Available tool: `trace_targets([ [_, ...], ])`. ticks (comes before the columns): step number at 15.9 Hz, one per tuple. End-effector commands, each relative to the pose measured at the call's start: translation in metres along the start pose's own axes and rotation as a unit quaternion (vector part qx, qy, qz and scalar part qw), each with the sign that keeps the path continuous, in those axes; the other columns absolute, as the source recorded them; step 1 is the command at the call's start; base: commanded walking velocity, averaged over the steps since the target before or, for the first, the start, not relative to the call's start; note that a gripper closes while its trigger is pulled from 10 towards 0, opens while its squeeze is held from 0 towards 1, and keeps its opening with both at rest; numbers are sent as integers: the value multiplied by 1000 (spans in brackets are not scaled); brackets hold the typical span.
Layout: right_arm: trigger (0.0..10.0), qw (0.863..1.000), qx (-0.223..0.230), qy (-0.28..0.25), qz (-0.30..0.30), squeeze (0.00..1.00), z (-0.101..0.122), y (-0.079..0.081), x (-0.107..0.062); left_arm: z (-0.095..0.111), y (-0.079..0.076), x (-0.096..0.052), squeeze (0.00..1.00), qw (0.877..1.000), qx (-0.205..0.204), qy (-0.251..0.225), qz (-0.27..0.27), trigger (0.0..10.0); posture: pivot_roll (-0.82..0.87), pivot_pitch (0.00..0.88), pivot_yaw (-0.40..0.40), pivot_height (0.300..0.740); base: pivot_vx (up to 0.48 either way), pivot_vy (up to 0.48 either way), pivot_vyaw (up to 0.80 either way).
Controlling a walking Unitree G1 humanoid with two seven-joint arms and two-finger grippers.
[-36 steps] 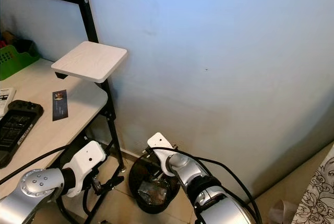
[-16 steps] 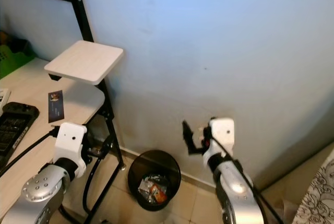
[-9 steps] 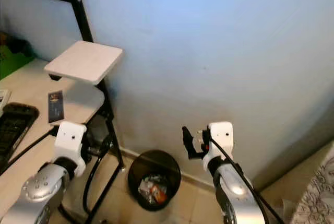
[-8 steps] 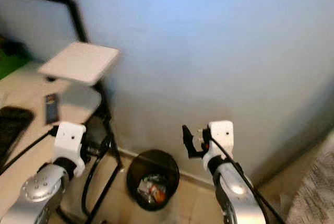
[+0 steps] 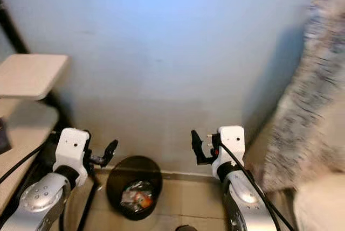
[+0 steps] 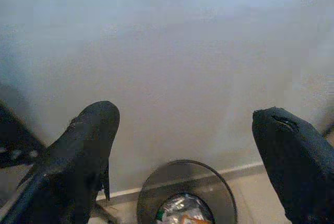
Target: Clean up the room
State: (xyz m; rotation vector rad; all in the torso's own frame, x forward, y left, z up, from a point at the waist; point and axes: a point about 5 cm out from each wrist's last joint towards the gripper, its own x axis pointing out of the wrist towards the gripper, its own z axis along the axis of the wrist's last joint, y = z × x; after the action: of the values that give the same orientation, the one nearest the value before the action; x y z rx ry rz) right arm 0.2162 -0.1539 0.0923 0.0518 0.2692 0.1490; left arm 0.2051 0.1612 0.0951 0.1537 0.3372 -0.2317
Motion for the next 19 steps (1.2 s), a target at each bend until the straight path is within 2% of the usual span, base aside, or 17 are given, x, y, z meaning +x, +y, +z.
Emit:
trace_targets([
  [1,10000,1000,3,1,-11,0,0,-4,-3,4,0,-1,0,1000,4,-4,-2,10000,11,0,5,740,0,0,-800],
  [5,10000,1000,0,4,-24,0,-1,-7,-8,3,-1,-1,0,1000,17,-5,-5,10000,3,0,12,740,0,0,-800],
  [7,10000,1000,0,5,-26,0,-2,-7,-8,2,0,-1,0,1000,-8,2,-3,10000,1,0,12,740,0,0,-800],
  [8,10000,1000,2,6,-28,0,-2,-8,-9,3,2,-1,0,999,-37,6,3,10000,1,0,11,740,0,0,-800],
  [9,10000,1000,4,7,-28,0,-2,-8,-9,2,2,-1,0,999,-37,11,4,10000,0,0,9,740,0,0,-800],
  [12,10000,1000,4,7,-29,0,-1,-8,-9,1,1,-2,0,1000,-24,7,6,10000,2,0,4,740,0,0,-800],
  [13,10000,1000,4,7,-29,0,-1,-7,-8,2,2,-1,0,1000,-8,0,12,10000,3,0,2,740,0,0,-800],
  [17,10000,999,-1,9,-31,0,-1,-7,-8,3,5,0,0,1000,-8,-3,18,10000,5,0,1,740,0,0,-800],
  [19,10000,999,-2,10,-34,0,-2,-7,-7,3,6,0,0,1000,7,-4,17,10000,9,0,6,740,0,0,-800],
])
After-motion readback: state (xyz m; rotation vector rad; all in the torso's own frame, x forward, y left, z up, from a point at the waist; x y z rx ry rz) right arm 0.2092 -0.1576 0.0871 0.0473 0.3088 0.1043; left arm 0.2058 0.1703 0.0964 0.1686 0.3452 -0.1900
